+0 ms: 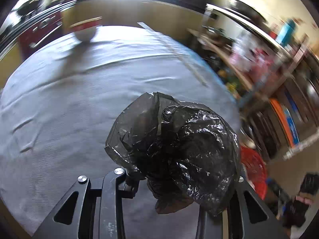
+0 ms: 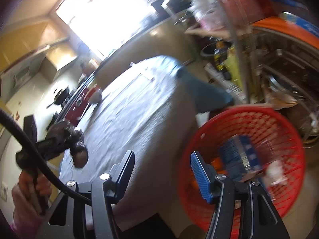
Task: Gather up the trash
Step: 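Lift the black bag with the left tool and carry it to the basket, then open the left tool over the basket to drop the black bag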
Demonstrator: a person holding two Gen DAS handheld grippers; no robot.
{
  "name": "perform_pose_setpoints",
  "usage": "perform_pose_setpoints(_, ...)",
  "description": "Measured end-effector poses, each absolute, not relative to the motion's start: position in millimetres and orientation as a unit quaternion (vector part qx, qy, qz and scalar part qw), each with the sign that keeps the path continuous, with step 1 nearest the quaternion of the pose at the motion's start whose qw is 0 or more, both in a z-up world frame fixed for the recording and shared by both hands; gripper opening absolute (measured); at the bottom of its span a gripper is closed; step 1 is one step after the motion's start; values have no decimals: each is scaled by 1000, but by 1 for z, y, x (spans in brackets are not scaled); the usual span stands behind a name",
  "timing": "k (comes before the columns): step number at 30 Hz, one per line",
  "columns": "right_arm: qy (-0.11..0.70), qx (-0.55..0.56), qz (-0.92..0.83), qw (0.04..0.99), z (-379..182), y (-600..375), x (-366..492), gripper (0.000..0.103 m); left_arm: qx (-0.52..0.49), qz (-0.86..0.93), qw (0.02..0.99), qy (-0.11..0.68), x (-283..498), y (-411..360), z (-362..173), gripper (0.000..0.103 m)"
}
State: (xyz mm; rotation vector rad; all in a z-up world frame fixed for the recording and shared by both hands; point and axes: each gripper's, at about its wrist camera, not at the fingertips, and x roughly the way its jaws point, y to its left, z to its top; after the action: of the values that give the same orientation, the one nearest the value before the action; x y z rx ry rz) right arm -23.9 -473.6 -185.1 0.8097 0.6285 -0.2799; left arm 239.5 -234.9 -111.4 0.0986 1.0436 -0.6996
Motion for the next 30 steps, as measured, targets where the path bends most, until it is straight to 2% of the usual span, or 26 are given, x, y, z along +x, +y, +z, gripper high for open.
perform_pose_setpoints(15,229,428,-244,840,-178,-554,-121,63,143,-502,697,492,106,-385,-121,39)
perform_pose_setpoints(19,226,434,-248,836,-182,-560,-129,63,161,-519,676,499,87,-405,-125,66)
perform_pose_setpoints(27,225,433,-240,839,-181,-556,-125,63,214,-495,717,442,76,-395,-110,67)
perform_pose_setpoints(30,230,426,-229,844,-177,-548,-117,63,222,-457,756,413,88,-371,-104,74)
